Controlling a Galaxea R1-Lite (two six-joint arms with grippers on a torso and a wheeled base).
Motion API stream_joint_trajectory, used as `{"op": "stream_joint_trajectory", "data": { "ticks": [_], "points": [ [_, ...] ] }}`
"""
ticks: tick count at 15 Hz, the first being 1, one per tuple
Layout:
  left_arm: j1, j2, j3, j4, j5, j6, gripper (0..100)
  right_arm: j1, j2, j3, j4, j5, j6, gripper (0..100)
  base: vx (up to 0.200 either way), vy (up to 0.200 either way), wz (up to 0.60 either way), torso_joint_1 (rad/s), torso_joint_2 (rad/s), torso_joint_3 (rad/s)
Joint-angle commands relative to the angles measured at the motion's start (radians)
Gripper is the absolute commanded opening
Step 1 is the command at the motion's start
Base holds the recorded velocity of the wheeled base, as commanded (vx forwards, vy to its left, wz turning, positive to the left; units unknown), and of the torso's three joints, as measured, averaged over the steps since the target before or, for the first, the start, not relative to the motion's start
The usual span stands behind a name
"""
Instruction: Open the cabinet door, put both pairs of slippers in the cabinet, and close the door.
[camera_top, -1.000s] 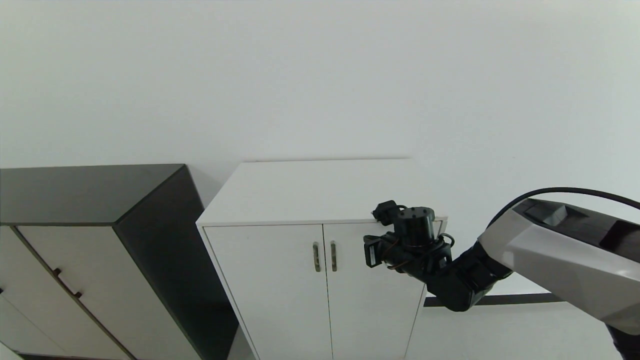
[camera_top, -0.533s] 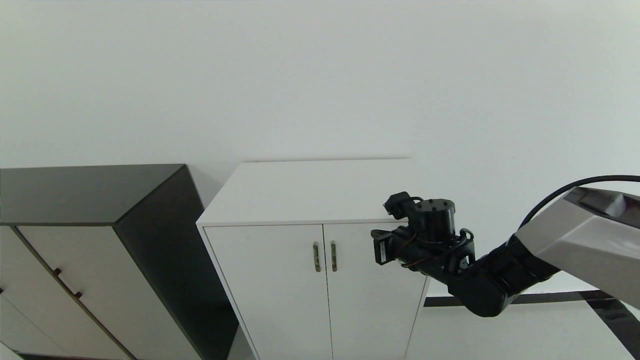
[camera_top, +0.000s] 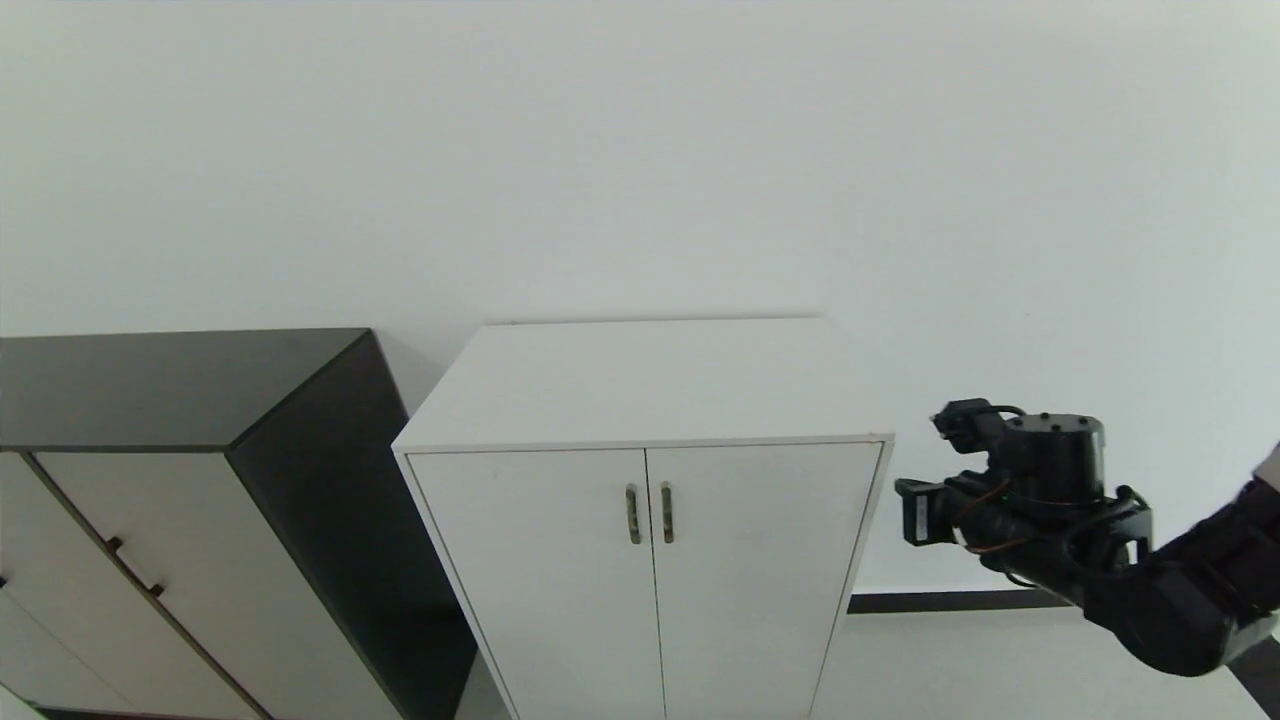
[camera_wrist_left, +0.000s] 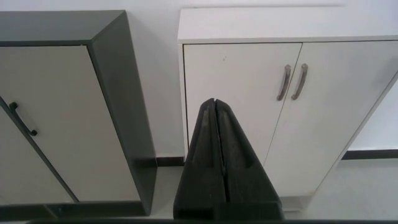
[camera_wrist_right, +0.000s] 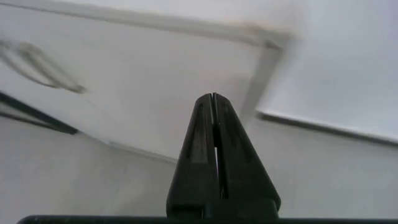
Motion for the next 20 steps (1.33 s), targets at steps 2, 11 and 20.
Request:
{"op": "stream_joint_trajectory", "data": {
  "ticks": [2, 11, 20],
  "points": [
    [0.0, 0.0, 0.0, 0.0, 0.0, 0.001, 0, -0.14, -0.222, 0.287, -0.027, 0.012, -0.03, 0, 0.0, 0.0, 0.0, 0.0, 0.0, 0.0],
    [0.0, 0.0, 0.0, 0.0, 0.0, -0.004, 0, -0.175, -0.841, 0.603, 0.312, 0.025, -0.105, 0, 0.0, 0.0, 0.0, 0.0, 0.0, 0.0],
    [0.0, 0.002, 0.0, 0.0, 0.0, -0.004, 0, -0.171, -1.315, 0.603, 0.875, 0.112, -0.111, 0, 0.0, 0.0, 0.0, 0.0, 0.0, 0.0]
  ]
}}
